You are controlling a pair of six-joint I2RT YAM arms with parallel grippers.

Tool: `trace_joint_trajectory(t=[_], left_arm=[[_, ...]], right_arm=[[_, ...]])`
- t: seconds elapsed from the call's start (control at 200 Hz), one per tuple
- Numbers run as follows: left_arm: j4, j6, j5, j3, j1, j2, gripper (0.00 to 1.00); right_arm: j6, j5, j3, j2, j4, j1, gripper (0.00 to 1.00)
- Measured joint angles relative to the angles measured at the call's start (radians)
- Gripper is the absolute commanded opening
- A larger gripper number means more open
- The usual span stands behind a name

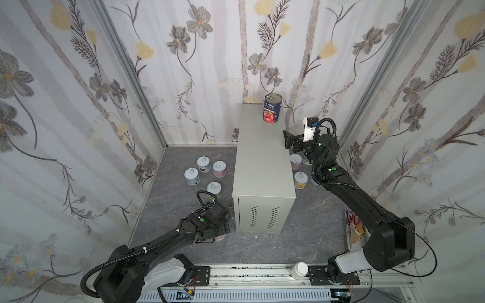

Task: Place and organize the canned foods onto the counter
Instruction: 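Lift the pink can with the left gripper while the right gripper withdraws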

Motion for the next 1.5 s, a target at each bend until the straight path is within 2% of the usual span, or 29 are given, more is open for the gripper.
trace_joint_trajectory(t=[0.135,0.48,0.57,0.63,0.819,1.049,1.359,1.504], left_arm=[[0.015,-0.011,-0.016,-0.018,0.0,0.0,0.67],[0.039,-0.016,-0.057,-0.021,-0.001,-0.001,0.49],[-0.004,-0.016,-0.056,0.004,0.003,-0.006,0.48],[-0.043,-0.018,-0.056,0.033,0.011,-0.023,0.48],[-0.19,-0.002,-0.126,0.242,0.058,-0.027,0.48],[-0.291,0.087,-0.187,0.468,0.172,-0.008,0.48],[-0.357,0.298,-0.275,0.894,0.24,0.152,0.48],[-0.385,0.409,-0.304,1.034,0.243,0.22,0.47]], right_arm=[[0.016,0.0,-0.002,0.002,0.006,-0.017,1.0],[0.02,-0.009,-0.023,0.004,-0.025,-0.04,1.0],[0.022,-0.014,-0.028,0.004,-0.033,-0.055,0.99],[0.045,-0.035,-0.027,0.004,-0.033,-0.071,0.96],[0.09,-0.106,0.022,0.004,-0.032,-0.099,0.95],[0.1,-0.174,0.075,0.012,-0.035,-0.101,0.91],[0.106,-0.217,0.075,-0.016,-0.05,-0.101,0.92],[0.11,-0.219,0.076,-0.028,-0.05,-0.101,0.89]])
